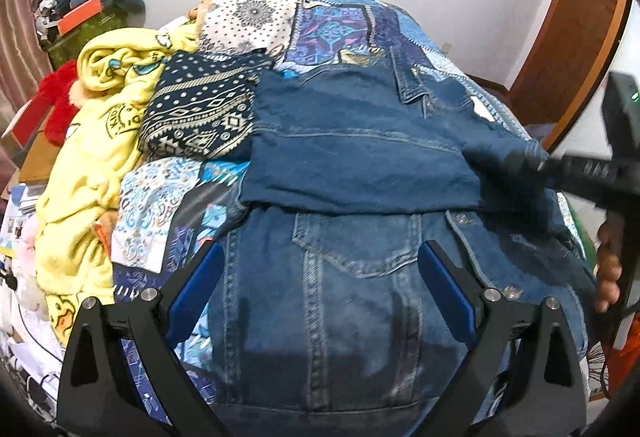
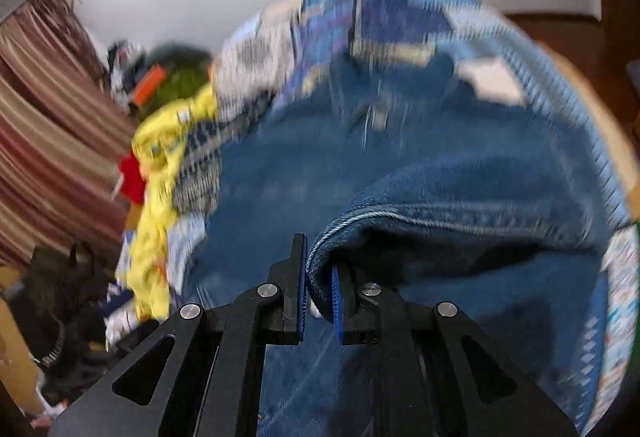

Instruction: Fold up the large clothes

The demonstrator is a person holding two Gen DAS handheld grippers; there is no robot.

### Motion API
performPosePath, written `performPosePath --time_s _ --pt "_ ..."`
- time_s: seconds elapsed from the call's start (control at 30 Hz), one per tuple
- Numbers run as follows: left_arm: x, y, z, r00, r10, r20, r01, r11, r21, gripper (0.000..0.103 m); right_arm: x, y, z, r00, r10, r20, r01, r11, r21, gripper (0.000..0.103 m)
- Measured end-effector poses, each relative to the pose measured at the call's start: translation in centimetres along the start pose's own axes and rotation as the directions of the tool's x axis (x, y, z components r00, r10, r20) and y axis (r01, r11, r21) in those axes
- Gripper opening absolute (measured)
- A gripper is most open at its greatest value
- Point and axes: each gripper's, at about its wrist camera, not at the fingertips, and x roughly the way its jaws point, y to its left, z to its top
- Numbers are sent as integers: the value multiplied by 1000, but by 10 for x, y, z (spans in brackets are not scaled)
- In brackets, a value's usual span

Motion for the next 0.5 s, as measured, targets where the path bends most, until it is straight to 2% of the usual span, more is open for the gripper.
performPosePath --time_s 0.17,0.27,0.3,0.33,0.5 --pt "-1 -2 -1 1000 16 0 -16 1000 12 98 18 6 -14 985 -55 -163 48 998 -51 14" --pt "-5 -13 3 1000 17 14 -17 999 37 98 11 6 -18 980 -29 -199 17 998 -63 39" --pt "-7 -19 6 1000 17 21 -18 998 54 98 4 4 -19 981 -13 -193 2 998 -60 52" --pt "-9 -27 10 999 16 31 -18 997 74 98 -2 4 -19 984 -14 -179 3 998 -58 58" --pt "-18 -63 29 997 -13 77 1 988 154 98 -51 -15 -21 996 -63 -61 60 997 -52 62"
